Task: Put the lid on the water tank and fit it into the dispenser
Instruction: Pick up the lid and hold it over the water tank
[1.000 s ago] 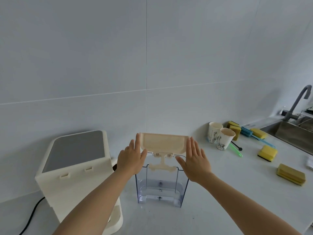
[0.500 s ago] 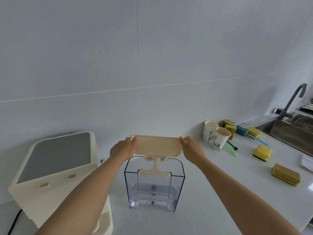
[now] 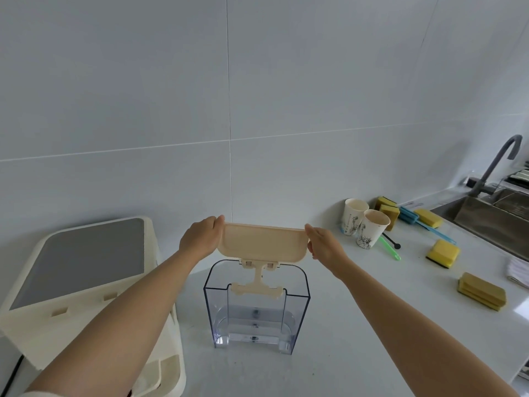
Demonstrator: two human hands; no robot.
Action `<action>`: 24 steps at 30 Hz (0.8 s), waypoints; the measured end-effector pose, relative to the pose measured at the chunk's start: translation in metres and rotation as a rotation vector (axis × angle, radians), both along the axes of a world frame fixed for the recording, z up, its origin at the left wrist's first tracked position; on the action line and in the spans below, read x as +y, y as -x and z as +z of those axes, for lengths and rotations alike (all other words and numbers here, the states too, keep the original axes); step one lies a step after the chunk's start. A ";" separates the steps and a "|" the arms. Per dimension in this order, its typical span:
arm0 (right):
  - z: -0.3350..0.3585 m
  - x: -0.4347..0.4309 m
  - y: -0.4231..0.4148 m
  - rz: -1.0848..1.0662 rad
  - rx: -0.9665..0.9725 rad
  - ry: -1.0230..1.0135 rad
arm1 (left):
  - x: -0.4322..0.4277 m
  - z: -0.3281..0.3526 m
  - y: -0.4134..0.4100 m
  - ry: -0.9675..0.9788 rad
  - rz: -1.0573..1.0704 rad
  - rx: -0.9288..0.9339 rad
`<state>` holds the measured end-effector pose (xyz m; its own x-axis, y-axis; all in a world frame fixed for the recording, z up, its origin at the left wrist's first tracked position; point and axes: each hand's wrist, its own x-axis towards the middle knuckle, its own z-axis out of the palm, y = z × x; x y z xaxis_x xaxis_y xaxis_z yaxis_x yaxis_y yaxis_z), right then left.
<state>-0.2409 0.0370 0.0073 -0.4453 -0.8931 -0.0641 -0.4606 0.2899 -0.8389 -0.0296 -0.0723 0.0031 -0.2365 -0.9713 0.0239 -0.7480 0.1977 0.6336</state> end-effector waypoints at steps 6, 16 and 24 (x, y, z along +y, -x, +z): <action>0.010 0.010 -0.001 0.042 -0.017 0.049 | 0.009 0.002 -0.014 -0.025 -0.048 0.090; 0.007 0.045 -0.013 0.107 -0.040 0.025 | 0.036 -0.001 -0.037 -0.066 -0.118 0.065; -0.008 0.069 -0.021 0.198 0.101 -0.025 | 0.058 -0.020 -0.049 0.078 -0.144 -0.066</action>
<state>-0.2197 0.1064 -0.0009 -0.2669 -0.9624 -0.0510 -0.5917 0.2054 -0.7795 0.0190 -0.0145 -0.0170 -0.3770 -0.9230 0.0772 -0.7478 0.3526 0.5625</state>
